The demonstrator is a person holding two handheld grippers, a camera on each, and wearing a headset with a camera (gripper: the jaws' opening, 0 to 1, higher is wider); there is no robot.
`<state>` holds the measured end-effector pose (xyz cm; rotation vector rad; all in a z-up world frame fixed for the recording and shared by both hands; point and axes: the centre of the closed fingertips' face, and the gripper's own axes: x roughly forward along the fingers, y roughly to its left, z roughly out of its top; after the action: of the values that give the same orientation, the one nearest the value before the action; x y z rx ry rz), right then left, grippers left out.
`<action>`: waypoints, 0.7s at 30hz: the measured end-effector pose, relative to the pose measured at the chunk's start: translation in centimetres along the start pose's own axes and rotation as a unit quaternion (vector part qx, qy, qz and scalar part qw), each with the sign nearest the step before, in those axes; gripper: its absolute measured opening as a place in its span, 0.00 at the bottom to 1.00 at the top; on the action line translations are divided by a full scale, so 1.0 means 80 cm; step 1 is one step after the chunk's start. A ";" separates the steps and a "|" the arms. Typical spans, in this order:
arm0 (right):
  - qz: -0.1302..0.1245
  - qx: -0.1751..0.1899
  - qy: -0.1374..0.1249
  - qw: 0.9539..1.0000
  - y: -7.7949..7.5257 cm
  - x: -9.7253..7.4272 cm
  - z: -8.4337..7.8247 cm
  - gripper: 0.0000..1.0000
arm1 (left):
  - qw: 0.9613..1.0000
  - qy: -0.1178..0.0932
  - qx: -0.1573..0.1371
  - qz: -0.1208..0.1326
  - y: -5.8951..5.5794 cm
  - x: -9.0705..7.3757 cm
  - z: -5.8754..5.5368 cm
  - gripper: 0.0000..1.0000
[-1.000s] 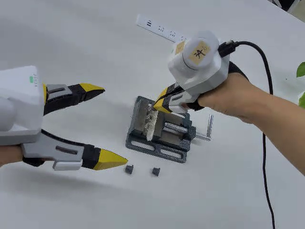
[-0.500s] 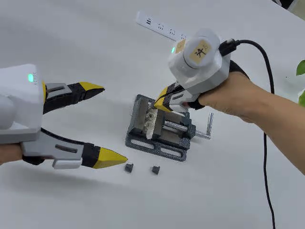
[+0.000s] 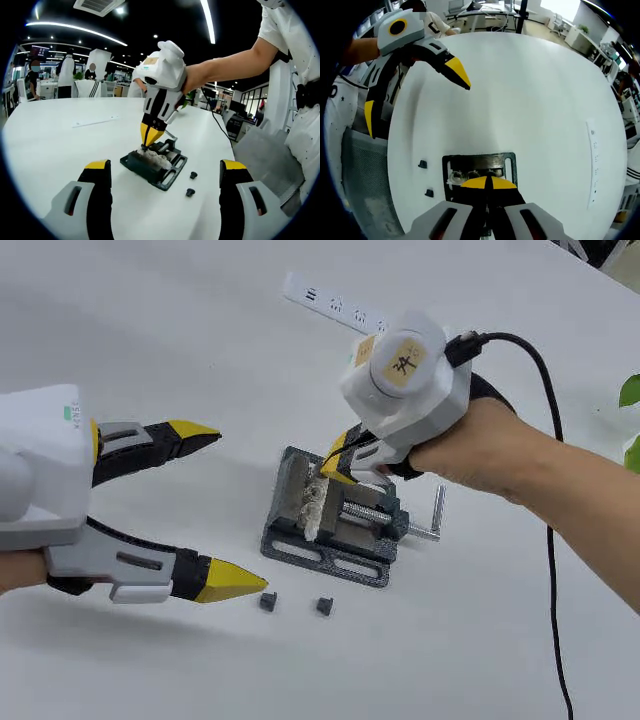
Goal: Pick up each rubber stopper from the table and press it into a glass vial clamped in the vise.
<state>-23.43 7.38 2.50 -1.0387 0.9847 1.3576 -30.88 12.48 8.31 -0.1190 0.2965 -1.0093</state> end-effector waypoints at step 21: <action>0.007 -0.002 0.012 1.000 -0.002 0.000 -0.001 0.00 | 1.000 -0.001 0.001 -0.005 -0.003 0.006 0.002 0.89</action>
<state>-23.29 7.27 2.50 -1.0561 1.0089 1.3609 -30.80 11.89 8.41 -0.1200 0.2942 -1.0202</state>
